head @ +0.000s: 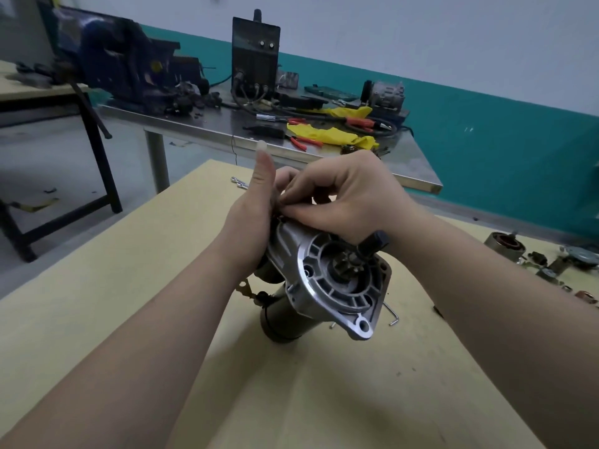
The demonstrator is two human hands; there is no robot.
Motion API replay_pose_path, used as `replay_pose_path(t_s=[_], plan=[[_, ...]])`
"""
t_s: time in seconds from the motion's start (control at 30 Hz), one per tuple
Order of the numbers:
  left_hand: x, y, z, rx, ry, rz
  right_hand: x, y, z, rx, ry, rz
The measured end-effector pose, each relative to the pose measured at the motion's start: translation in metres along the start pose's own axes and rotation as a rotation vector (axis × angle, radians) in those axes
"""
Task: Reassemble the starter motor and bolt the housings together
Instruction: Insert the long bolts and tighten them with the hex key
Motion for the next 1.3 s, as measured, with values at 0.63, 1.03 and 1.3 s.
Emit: replay_pose_path(t_s=[0.63,1.03,1.3], plan=[[-0.001,-0.007,0.002,0.107,0.036,-0.094,0.006,0.007,0.008,0.223,-0.003,-0.286],[-0.005,-0.014,0.0,0.058,0.065,-0.106,0.038,-0.002,0.027,0.611,0.145,-0.936],[-0.004,-0.016,0.003,0.035,0.028,-0.06,0.029,0.011,0.03,0.599,0.02,-0.723]])
Point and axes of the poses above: each hand's wrist, its own z-axis towards the middle knuckle, its own y-axis out of the back of the hand, x = y × z, the point moved 4 cm from there along z, towards the middle knuckle, and after that the axes turned 1 degree about -z, right-handed, at the moved point
